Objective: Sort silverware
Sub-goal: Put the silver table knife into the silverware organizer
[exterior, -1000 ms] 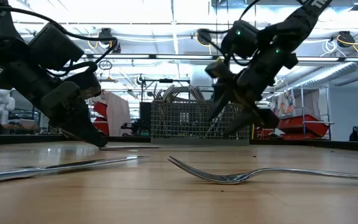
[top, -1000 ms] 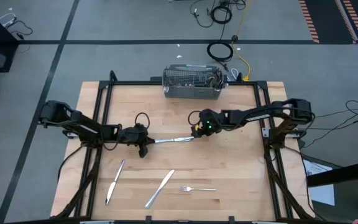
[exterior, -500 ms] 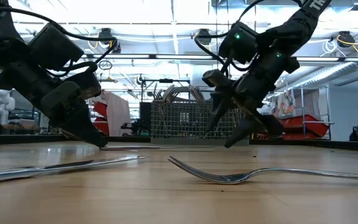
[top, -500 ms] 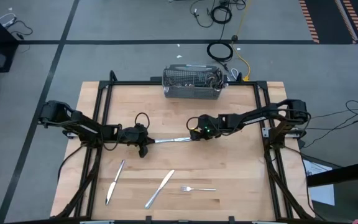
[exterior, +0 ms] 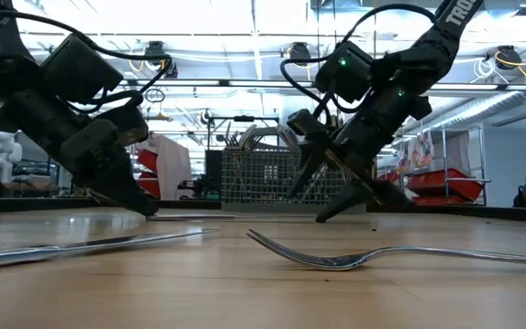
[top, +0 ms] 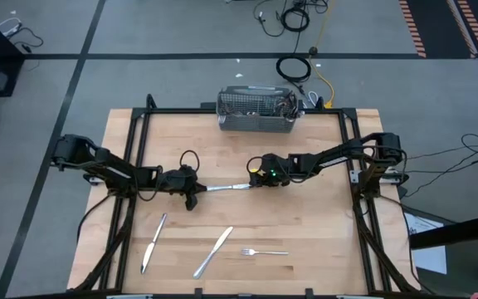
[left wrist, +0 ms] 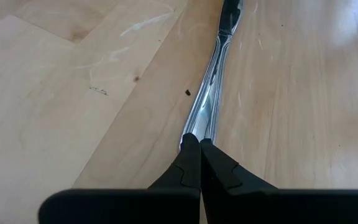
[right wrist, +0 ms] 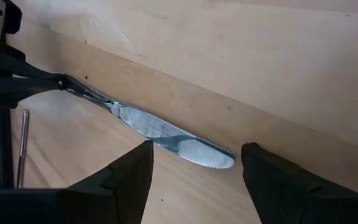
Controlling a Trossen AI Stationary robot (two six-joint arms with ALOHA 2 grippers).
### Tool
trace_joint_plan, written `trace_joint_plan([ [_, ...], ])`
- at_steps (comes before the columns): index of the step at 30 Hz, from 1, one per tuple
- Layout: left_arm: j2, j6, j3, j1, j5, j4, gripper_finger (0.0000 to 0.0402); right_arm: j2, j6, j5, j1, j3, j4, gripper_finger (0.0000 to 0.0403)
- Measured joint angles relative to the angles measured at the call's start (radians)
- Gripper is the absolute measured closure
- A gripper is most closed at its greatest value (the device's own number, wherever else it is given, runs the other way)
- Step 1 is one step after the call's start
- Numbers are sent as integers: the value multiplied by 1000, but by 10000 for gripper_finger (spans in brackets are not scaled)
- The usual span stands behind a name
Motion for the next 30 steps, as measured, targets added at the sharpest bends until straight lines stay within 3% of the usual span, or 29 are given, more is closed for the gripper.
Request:
trace_joint_plan([
  [30,0,-26,0,0,-77,31,402,4,3,-8,24,-2,30,172],
])
